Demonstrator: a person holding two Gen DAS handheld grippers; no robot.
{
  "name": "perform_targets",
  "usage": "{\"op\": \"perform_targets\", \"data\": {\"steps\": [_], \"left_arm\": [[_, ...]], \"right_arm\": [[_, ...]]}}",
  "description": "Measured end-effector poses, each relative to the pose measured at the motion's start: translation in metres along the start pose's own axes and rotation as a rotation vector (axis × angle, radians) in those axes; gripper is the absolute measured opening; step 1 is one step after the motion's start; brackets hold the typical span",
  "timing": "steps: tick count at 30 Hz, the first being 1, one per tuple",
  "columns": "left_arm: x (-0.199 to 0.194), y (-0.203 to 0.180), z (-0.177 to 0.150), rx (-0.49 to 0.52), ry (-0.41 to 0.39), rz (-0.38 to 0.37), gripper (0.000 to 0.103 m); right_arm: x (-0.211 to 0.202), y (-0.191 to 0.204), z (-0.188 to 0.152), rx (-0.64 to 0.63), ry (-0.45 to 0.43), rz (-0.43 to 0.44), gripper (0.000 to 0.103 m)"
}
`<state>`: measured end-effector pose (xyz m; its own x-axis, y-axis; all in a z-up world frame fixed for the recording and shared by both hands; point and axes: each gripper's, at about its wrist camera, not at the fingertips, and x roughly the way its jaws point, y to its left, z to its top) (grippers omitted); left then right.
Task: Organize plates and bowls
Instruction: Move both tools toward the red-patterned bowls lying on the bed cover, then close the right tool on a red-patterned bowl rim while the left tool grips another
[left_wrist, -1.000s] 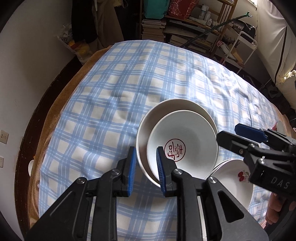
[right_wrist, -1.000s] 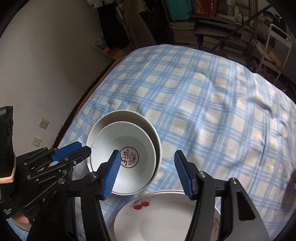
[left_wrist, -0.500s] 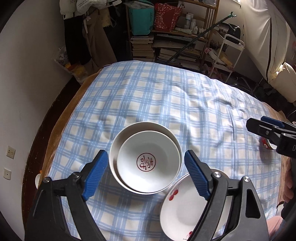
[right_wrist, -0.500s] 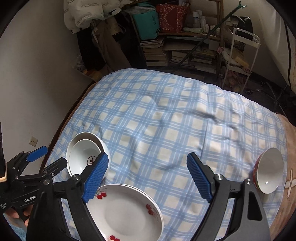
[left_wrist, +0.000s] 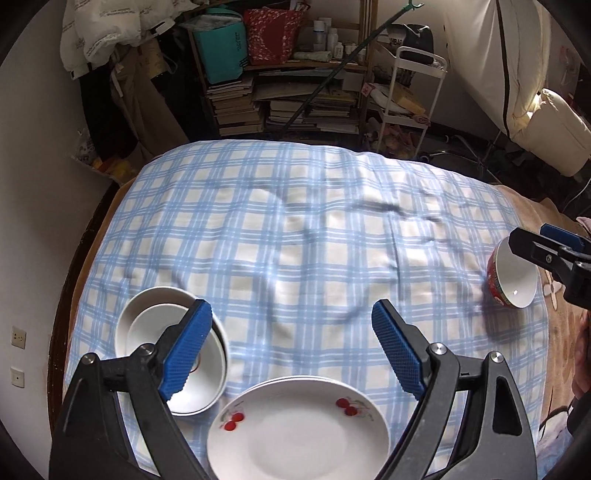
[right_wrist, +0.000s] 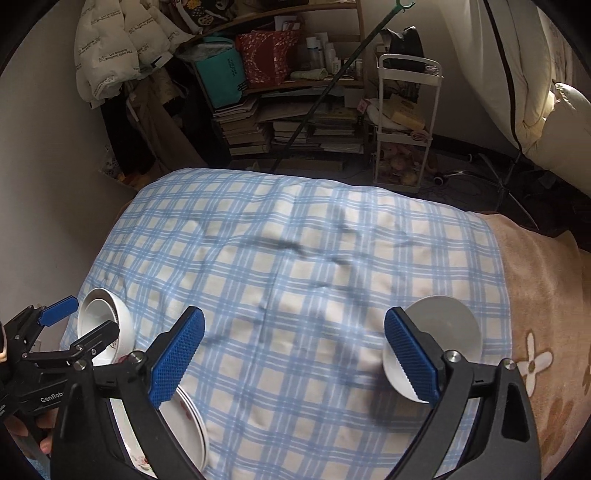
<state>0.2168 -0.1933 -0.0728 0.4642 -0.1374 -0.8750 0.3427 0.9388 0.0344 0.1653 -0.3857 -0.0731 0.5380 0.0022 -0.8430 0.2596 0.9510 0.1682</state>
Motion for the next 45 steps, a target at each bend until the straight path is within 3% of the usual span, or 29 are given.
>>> {"op": "perform_targets", "data": {"steps": [7, 14, 22, 28, 33, 36, 40, 45], "left_arm": [[0.016, -0.064, 0.012, 0.04, -0.016, -0.067, 0.087], [0.033, -0.123, 0.02, 0.12, -0.014, -0.087, 0.087], [0.059, -0.178, 0.024, 0.194, 0.002, -0.13, 0.087], [0.09, -0.212, 0.018, 0.244, 0.065, -0.18, 0.087], [0.114, -0.228, 0.017, 0.25, 0.127, -0.194, 0.087], [0.123, -0.237, 0.016, 0.275, 0.148, -0.19, 0.083], [0.13, -0.249, 0.012, 0.314, 0.175, -0.202, 0.056], [0.138, -0.253, 0.012, 0.262, 0.216, -0.276, 0.029]], "right_arm": [[-0.003, -0.068, -0.012, 0.075, -0.013, -0.046, 0.102], [-0.002, -0.124, -0.022, 0.14, -0.012, -0.098, 0.102], [0.014, -0.168, -0.032, 0.189, 0.034, -0.155, 0.102], [0.036, -0.189, -0.042, 0.227, 0.088, -0.172, 0.101], [0.056, -0.197, -0.05, 0.245, 0.145, -0.155, 0.09], [0.066, -0.197, -0.052, 0.243, 0.176, -0.147, 0.076], [0.075, -0.2, -0.055, 0.263, 0.198, -0.097, 0.058], [0.08, -0.2, -0.057, 0.28, 0.207, -0.039, 0.027]]}}
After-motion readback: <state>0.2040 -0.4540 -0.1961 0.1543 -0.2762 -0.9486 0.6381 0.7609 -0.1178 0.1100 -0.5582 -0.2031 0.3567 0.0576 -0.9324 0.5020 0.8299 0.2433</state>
